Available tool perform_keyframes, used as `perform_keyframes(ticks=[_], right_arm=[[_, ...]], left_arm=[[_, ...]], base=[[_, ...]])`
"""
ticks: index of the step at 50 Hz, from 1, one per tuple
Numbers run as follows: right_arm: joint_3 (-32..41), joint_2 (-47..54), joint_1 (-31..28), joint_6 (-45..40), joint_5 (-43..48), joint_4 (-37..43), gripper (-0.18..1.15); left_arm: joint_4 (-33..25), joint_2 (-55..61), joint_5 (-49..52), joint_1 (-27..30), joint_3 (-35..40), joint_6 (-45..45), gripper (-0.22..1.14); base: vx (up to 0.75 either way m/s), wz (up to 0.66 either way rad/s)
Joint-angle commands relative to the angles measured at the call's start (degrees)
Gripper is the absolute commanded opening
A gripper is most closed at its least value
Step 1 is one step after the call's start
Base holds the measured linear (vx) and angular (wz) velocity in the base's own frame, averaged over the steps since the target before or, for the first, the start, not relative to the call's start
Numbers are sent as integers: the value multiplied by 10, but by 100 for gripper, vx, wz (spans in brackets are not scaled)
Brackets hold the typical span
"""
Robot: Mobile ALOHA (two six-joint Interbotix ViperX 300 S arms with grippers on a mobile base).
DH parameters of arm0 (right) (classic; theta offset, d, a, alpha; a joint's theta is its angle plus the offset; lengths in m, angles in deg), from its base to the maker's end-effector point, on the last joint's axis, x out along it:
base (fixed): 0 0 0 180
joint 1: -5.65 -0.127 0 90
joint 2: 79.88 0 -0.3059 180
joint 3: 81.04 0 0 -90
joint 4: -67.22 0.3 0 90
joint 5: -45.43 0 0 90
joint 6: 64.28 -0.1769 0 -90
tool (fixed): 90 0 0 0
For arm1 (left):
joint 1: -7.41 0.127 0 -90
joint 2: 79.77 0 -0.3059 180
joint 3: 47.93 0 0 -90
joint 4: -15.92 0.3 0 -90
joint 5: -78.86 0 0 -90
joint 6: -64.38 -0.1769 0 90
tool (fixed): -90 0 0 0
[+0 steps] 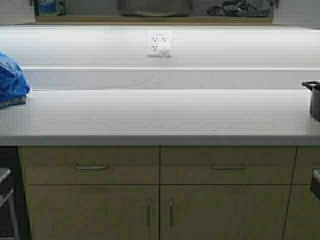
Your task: Open the cabinet, put the pot inside, then close it
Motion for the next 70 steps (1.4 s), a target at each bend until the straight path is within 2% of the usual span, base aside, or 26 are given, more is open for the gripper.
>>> perform_keyframes(ticks=[1,12,24,29,37,42,48,58,64,70], right_arm=[[-2,-36,-71,4,9,-1,7],[-54,-107,-176,24,9,-4,7],[-191,-219,-202,29,10,2,7],[-243,-253,-229,29,24,3,7],[-268,-261,-295,28,53,6,7],[-255,-240,-323,28,54,13,7],[-210,-196,-336,28,55,20,7],[-53,-67,-343,28,50,25,7],[34,2,-353,29,16,27,7],[29,-20,-357,30,-27,28,7]], left_arm=[[-4,-39,-16,-92,13,6,4],[-3,-120,-17,-172,-49,4,4],[-4,-226,-18,-205,-170,6,4],[-4,-256,-33,-238,-210,5,4],[-5,-252,-76,-296,-224,8,4],[-5,-230,-82,-331,-215,8,4],[-5,-185,-93,-340,-186,12,4],[-5,-57,-112,-341,-69,14,4],[-6,20,-112,-341,4,15,4],[-7,26,-103,-342,10,16,4]], base=[[-1,4],[-1,3],[1,1],[2,2],[1,0],[1,1],[3,1],[4,1],[5,1],[6,0]])
